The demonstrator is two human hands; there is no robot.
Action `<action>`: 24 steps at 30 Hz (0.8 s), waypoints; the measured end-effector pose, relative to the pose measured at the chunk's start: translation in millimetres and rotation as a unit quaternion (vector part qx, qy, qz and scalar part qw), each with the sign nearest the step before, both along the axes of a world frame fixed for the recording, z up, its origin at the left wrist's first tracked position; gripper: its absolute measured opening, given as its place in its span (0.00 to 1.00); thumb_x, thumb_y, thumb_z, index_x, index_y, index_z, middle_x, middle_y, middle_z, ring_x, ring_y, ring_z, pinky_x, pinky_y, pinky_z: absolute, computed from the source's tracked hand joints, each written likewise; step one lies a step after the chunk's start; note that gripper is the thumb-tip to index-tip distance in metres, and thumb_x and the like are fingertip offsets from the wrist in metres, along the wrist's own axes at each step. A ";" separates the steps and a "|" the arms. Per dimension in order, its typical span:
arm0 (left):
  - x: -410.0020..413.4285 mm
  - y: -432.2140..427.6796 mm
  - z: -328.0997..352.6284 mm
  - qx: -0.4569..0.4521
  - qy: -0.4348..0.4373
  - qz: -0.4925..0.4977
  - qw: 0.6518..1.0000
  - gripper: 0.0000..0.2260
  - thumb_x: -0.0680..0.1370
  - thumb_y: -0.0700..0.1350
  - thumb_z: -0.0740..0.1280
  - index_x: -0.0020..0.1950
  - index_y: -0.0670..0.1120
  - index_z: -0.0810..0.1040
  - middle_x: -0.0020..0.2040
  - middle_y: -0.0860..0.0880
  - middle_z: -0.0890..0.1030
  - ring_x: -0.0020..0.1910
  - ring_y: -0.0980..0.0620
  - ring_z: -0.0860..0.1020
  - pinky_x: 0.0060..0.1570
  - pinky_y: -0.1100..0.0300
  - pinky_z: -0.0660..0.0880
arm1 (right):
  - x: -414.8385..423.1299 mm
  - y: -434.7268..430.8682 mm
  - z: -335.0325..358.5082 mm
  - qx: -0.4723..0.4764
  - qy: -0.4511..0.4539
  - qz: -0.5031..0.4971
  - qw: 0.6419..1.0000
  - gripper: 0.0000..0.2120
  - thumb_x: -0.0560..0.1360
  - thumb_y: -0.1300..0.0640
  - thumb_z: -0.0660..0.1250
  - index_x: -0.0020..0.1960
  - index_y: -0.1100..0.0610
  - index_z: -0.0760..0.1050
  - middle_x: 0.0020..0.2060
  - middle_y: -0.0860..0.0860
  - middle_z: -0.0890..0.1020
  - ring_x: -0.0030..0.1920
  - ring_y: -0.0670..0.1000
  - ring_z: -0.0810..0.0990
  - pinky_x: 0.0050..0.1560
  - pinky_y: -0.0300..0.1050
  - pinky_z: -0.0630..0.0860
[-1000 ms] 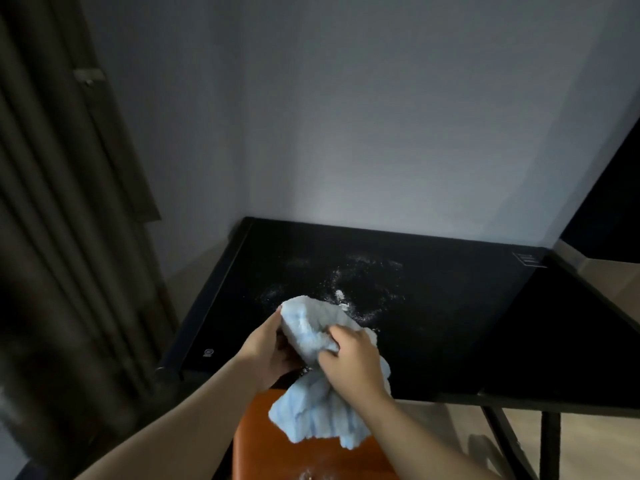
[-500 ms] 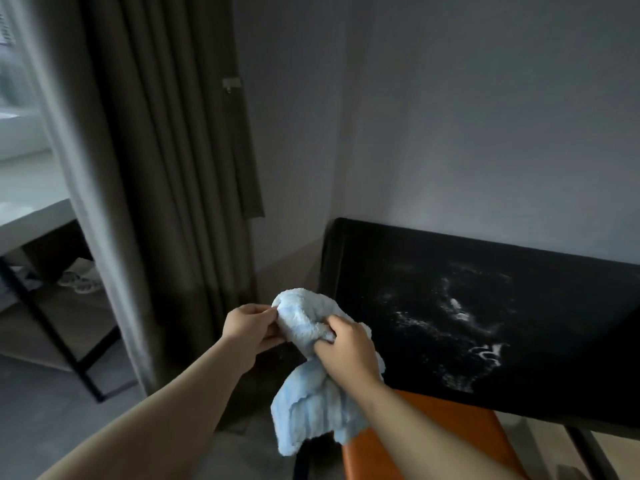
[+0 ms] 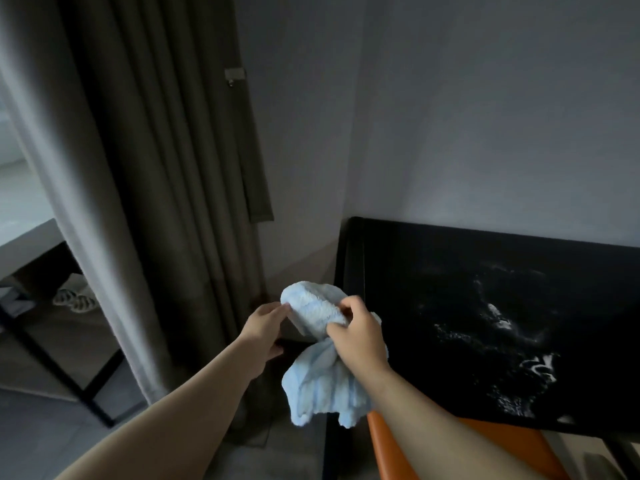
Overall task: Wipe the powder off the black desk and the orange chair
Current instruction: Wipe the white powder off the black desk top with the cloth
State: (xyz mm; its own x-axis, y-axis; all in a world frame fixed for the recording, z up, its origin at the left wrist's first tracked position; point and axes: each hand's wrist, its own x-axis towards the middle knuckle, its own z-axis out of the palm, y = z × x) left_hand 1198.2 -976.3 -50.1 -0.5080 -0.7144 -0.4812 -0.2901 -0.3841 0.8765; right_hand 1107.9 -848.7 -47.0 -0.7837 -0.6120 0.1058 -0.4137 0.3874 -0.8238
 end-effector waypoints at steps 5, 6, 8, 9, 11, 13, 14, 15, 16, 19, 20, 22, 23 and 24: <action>-66.6 -28.5 7.1 0.111 0.090 -0.153 0.978 0.26 0.76 0.63 0.59 0.67 0.47 0.71 0.57 0.42 0.81 0.55 0.44 0.80 0.58 0.50 0.75 | -53.6 -34.0 3.3 -0.083 -0.119 0.002 0.989 0.09 0.68 0.60 0.64 0.44 0.49 0.71 0.38 0.47 0.80 0.35 0.42 0.79 0.32 0.32 0.72; -82.7 -34.7 9.7 0.114 0.104 -0.171 0.973 0.27 0.76 0.64 0.59 0.67 0.46 0.71 0.57 0.41 0.81 0.55 0.44 0.81 0.59 0.49 0.75 | -68.0 -41.6 4.4 -0.098 -0.133 0.006 0.986 0.08 0.68 0.61 0.64 0.43 0.49 0.71 0.37 0.47 0.80 0.34 0.41 0.79 0.32 0.32 0.73; -116.6 -45.4 18.3 0.104 0.122 -0.180 0.970 0.26 0.76 0.61 0.61 0.67 0.46 0.71 0.56 0.40 0.81 0.55 0.43 0.81 0.58 0.49 0.76 | -97.7 -56.6 6.2 -0.117 -0.160 0.009 0.980 0.07 0.68 0.60 0.64 0.44 0.50 0.72 0.38 0.48 0.81 0.36 0.42 0.80 0.34 0.35 0.75; -135.4 -48.0 22.5 0.087 0.129 -0.173 0.973 0.22 0.77 0.58 0.62 0.65 0.45 0.72 0.54 0.40 0.82 0.53 0.43 0.81 0.54 0.50 0.78 | -112.9 -62.9 5.3 -0.120 -0.170 0.007 0.978 0.07 0.68 0.60 0.64 0.44 0.50 0.73 0.39 0.48 0.81 0.37 0.43 0.80 0.35 0.35 0.76; -169.7 -52.1 28.2 0.029 0.115 -0.136 0.984 0.15 0.78 0.52 0.65 0.58 0.43 0.74 0.49 0.41 0.83 0.46 0.46 0.83 0.44 0.54 0.80 | -138.9 -71.7 4.2 -0.122 -0.174 0.006 0.977 0.08 0.69 0.61 0.64 0.45 0.50 0.73 0.39 0.48 0.81 0.38 0.43 0.81 0.38 0.37 0.77; -193.8 -56.1 29.5 -0.030 0.075 -0.086 0.993 0.11 0.77 0.47 0.66 0.54 0.42 0.72 0.45 0.44 0.80 0.43 0.47 0.81 0.42 0.54 0.79 | -157.7 -75.6 4.3 -0.123 -0.176 0.008 0.977 0.07 0.70 0.61 0.64 0.46 0.52 0.73 0.39 0.48 0.81 0.39 0.44 0.80 0.40 0.38 0.78; -207.2 -60.2 26.7 -0.047 0.055 -0.077 0.994 0.11 0.78 0.45 0.66 0.56 0.42 0.72 0.45 0.44 0.79 0.44 0.46 0.80 0.46 0.52 0.78 | -169.7 -77.7 2.5 -0.121 -0.178 0.008 0.977 0.06 0.70 0.62 0.64 0.46 0.54 0.73 0.39 0.48 0.81 0.38 0.44 0.79 0.40 0.38 0.77; -219.2 -64.4 24.2 -0.058 0.036 -0.081 0.994 0.11 0.78 0.44 0.65 0.58 0.42 0.72 0.47 0.43 0.79 0.47 0.45 0.79 0.49 0.50 0.78 | -181.1 -79.0 1.1 -0.117 -0.183 0.008 0.976 0.05 0.71 0.61 0.65 0.46 0.55 0.74 0.40 0.50 0.81 0.39 0.44 0.79 0.41 0.39 0.77; -230.3 -69.5 21.7 -0.068 0.020 -0.095 0.993 0.12 0.78 0.43 0.64 0.60 0.42 0.73 0.49 0.41 0.80 0.49 0.43 0.79 0.51 0.48 0.78 | -192.2 -79.5 -0.3 -0.112 -0.193 0.007 0.975 0.04 0.72 0.60 0.65 0.47 0.56 0.74 0.41 0.51 0.81 0.40 0.45 0.79 0.42 0.41 0.77; -265.1 -86.0 20.3 -0.113 -0.009 -0.134 0.984 0.09 0.77 0.41 0.63 0.57 0.44 0.73 0.51 0.41 0.79 0.52 0.41 0.79 0.52 0.46 0.78 | -222.9 -79.4 -8.9 -0.125 -0.223 -0.010 0.967 0.03 0.75 0.56 0.65 0.49 0.50 0.76 0.43 0.48 0.81 0.40 0.41 0.80 0.40 0.35 0.76; -277.5 -91.6 20.5 -0.157 -0.019 -0.141 0.977 0.08 0.77 0.41 0.63 0.55 0.45 0.73 0.50 0.42 0.79 0.51 0.41 0.78 0.51 0.48 0.78 | -233.6 -78.5 -13.0 -0.130 -0.226 -0.030 0.965 0.04 0.76 0.55 0.65 0.49 0.47 0.76 0.44 0.43 0.81 0.40 0.39 0.79 0.38 0.31 0.74; -303.3 -101.6 21.5 -0.278 -0.060 -0.162 0.945 0.10 0.77 0.43 0.62 0.58 0.46 0.73 0.50 0.45 0.78 0.53 0.42 0.77 0.49 0.54 0.75 | -255.9 -75.9 -21.6 -0.119 -0.214 -0.087 0.966 0.08 0.77 0.54 0.64 0.55 0.45 0.74 0.48 0.38 0.77 0.43 0.35 0.76 0.38 0.28 0.70; -315.9 -105.1 21.4 -0.323 -0.075 -0.168 0.928 0.13 0.78 0.44 0.61 0.62 0.47 0.71 0.53 0.45 0.78 0.55 0.43 0.77 0.50 0.56 0.72 | -267.1 -73.5 -26.3 -0.100 -0.202 -0.113 0.968 0.11 0.77 0.54 0.64 0.58 0.46 0.73 0.51 0.39 0.76 0.44 0.34 0.74 0.38 0.28 0.68; -328.8 -108.3 19.1 -0.349 -0.083 -0.176 0.917 0.15 0.78 0.46 0.60 0.65 0.49 0.69 0.56 0.45 0.78 0.57 0.43 0.76 0.52 0.56 0.71 | -277.7 -71.2 -31.1 -0.077 -0.193 -0.132 0.969 0.12 0.77 0.55 0.64 0.61 0.46 0.72 0.53 0.40 0.75 0.45 0.35 0.73 0.38 0.28 0.67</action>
